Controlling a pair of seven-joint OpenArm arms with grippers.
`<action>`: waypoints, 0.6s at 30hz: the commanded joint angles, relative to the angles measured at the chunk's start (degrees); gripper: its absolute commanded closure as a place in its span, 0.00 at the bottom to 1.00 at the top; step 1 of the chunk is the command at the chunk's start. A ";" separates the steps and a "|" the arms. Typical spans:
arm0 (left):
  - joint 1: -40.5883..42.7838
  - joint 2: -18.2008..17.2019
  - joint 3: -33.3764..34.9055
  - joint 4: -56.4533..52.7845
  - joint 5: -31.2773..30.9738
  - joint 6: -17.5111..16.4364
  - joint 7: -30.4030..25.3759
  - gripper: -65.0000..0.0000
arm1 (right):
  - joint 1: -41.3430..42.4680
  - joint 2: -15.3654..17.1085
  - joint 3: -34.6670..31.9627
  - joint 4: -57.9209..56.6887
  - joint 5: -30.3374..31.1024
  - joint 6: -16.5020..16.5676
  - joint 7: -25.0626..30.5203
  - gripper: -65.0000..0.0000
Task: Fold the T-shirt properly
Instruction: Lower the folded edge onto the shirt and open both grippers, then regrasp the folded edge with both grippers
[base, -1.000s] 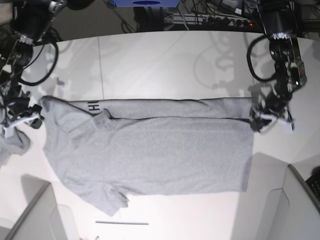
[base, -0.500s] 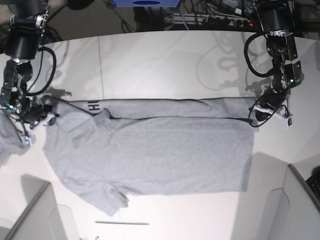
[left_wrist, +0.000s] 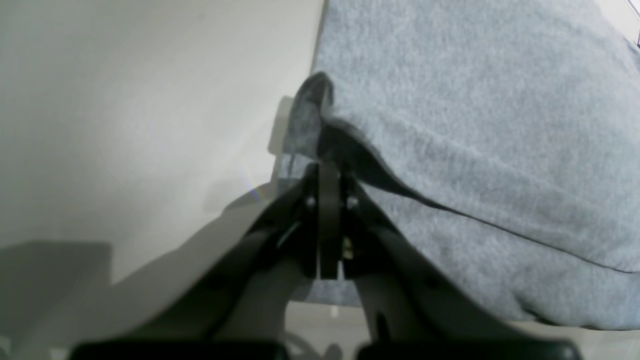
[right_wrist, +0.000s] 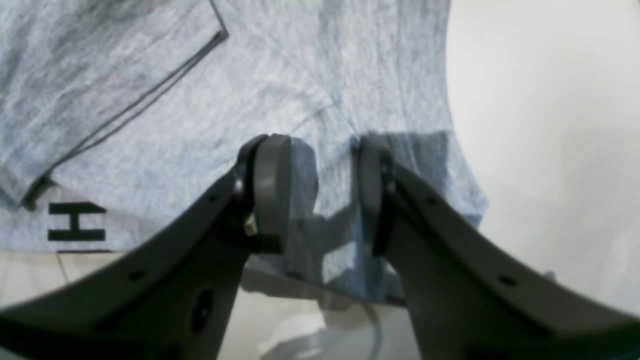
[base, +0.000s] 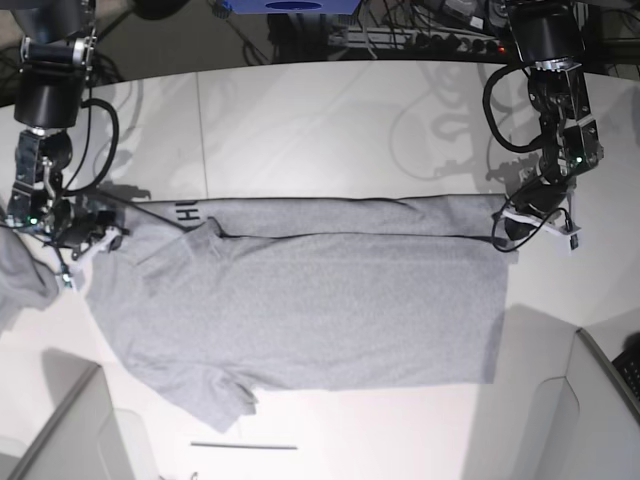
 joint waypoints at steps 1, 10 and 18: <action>-0.80 -1.02 -0.32 0.78 -0.27 -0.34 -0.97 1.00 | 1.39 1.31 0.20 0.77 0.63 0.23 1.59 0.74; -0.71 -1.02 -0.32 0.95 -0.27 -0.34 -0.97 1.00 | 1.39 1.22 0.81 1.47 -2.27 0.15 2.64 1.00; 5.97 1.97 -7.53 8.25 -0.53 -3.41 -1.06 1.00 | -9.86 -10.47 23.93 26.09 -4.12 0.15 1.94 1.00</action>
